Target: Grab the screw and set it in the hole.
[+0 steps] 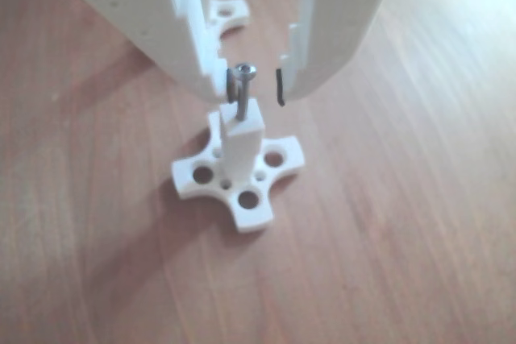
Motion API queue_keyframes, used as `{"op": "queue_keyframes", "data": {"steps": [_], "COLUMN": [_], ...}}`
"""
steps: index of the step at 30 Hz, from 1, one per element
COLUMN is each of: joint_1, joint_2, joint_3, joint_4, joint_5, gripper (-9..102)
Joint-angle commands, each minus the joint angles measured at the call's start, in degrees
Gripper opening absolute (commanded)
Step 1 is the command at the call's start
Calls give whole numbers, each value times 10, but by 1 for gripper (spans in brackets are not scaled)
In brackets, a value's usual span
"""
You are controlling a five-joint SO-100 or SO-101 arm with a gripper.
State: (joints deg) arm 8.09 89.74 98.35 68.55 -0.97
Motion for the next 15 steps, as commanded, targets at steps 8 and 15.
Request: {"op": "queue_keyframes", "data": {"steps": [8, 15], "joint_1": [2, 2], "joint_2": [15, 15], "joint_3": [-47, -47], "joint_4": [-6, -9], "joint_5": [-14, -17], "gripper": [2, 0]}}
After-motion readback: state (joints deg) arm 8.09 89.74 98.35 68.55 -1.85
